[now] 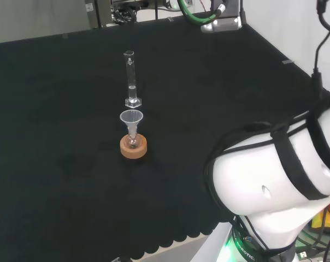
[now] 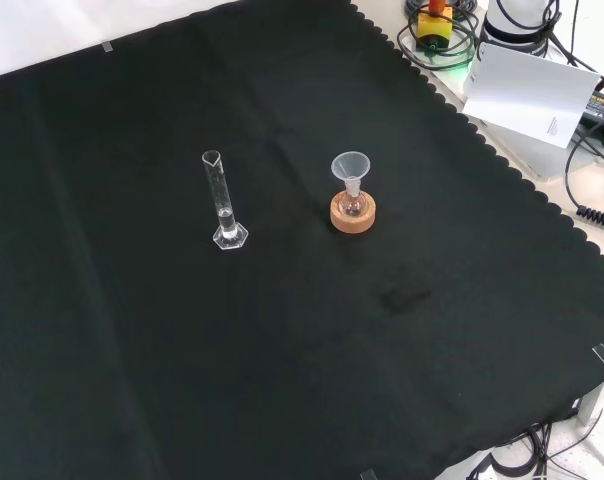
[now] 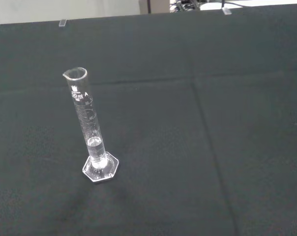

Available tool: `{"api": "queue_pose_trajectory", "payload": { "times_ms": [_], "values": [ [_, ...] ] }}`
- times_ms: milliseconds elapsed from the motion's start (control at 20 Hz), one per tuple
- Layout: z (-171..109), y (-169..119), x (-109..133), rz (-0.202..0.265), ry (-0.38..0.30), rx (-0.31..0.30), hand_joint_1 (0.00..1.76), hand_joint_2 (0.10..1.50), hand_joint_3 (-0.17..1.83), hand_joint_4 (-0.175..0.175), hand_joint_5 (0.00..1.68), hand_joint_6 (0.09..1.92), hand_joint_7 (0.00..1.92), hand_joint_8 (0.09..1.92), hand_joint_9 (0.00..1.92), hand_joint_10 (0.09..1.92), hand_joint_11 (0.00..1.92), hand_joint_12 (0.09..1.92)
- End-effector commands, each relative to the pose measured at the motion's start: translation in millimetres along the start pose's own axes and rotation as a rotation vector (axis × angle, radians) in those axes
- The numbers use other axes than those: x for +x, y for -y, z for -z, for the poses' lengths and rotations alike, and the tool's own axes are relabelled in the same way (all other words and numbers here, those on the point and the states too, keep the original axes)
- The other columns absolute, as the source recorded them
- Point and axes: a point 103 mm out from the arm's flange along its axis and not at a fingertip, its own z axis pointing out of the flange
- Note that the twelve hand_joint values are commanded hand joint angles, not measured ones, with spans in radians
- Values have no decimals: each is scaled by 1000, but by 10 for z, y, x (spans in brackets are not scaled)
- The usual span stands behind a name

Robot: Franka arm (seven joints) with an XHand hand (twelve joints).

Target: Pick up the graduated cylinder.

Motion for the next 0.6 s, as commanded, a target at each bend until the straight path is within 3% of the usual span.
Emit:
{"api": "queue_pose_trajectory", "payload": {
  "times_ms": [50,350,600],
  "values": [
    [-534,-716,-136,90,-57,-39,191,1186,285,-11,264,87,35,491,167,625,80,1359],
    [-1057,-1168,-78,172,-89,-6,340,1105,255,-16,276,87,73,516,216,638,93,1359],
    [-1402,-1409,-20,205,-120,-2,427,1052,247,-17,280,87,83,529,230,639,101,1359]
  ]
}}
